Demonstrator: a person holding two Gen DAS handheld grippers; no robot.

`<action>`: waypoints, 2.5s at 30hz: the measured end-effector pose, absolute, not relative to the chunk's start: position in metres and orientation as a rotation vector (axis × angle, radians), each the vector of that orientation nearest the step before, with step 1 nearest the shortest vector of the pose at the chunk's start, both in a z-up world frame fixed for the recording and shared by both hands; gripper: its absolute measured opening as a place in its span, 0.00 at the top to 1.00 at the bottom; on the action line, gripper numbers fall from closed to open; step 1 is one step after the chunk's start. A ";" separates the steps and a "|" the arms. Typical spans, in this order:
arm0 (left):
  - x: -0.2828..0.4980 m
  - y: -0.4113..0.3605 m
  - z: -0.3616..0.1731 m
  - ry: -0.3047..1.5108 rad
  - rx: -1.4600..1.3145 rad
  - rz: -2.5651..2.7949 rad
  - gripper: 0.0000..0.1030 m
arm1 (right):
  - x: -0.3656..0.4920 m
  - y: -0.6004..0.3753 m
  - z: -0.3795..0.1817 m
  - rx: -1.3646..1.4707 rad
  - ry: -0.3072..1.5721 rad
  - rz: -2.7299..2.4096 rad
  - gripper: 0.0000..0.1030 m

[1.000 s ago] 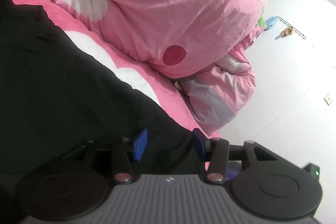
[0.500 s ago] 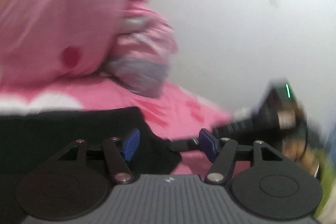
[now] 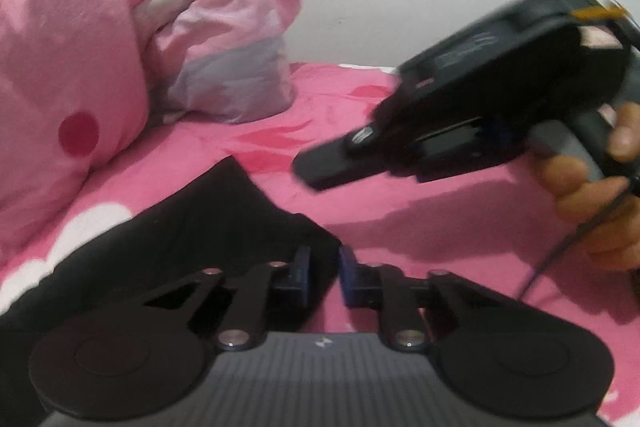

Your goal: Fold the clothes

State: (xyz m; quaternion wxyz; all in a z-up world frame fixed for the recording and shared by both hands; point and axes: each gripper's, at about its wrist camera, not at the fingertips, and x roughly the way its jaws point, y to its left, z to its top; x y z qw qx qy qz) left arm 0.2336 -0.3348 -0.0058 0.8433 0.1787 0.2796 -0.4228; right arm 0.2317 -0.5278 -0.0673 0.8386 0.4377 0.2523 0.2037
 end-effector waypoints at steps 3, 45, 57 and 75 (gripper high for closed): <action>0.259 -0.315 -0.001 0.677 0.172 -0.887 0.94 | 0.227 -0.536 -0.065 0.963 0.476 0.452 0.95; 0.334 -0.240 -0.061 0.949 -0.769 -1.112 0.87 | 0.251 -0.536 -0.108 1.319 0.621 0.546 0.81; 0.335 -0.241 -0.064 0.955 -0.770 -1.123 0.71 | 0.234 -0.553 -0.095 1.175 0.597 0.416 0.88; 0.334 -0.245 -0.060 0.944 -0.748 -1.118 0.67 | 0.229 -0.502 -0.066 0.429 0.667 0.344 0.92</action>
